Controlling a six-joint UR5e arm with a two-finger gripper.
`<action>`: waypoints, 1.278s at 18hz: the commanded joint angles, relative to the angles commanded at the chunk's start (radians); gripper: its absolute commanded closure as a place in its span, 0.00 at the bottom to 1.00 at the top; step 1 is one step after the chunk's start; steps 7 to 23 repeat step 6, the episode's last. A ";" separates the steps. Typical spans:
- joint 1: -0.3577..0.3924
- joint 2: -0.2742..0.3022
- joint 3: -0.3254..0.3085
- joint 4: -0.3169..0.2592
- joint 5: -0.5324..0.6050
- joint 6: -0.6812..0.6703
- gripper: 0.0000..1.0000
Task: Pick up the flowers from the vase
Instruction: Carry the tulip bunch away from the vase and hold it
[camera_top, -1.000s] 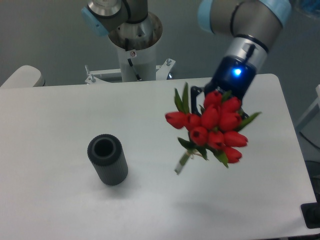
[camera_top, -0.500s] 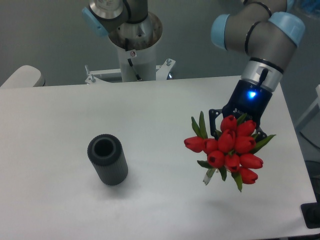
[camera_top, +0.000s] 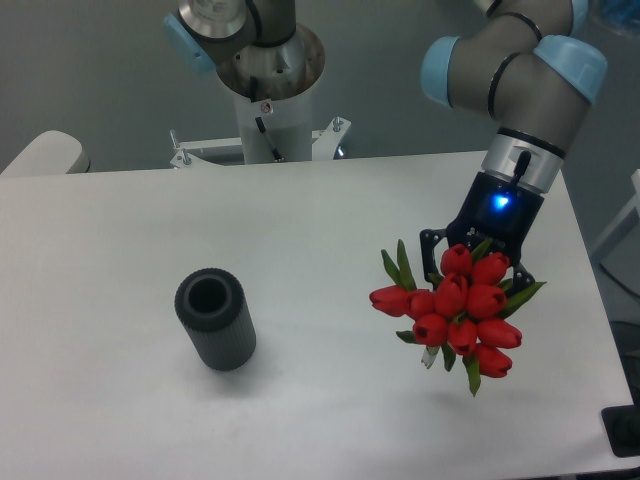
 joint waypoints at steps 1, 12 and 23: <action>-0.003 0.002 0.001 0.000 0.009 0.000 0.72; -0.005 0.002 0.005 0.000 0.014 0.000 0.72; -0.005 0.002 0.005 0.000 0.014 0.000 0.72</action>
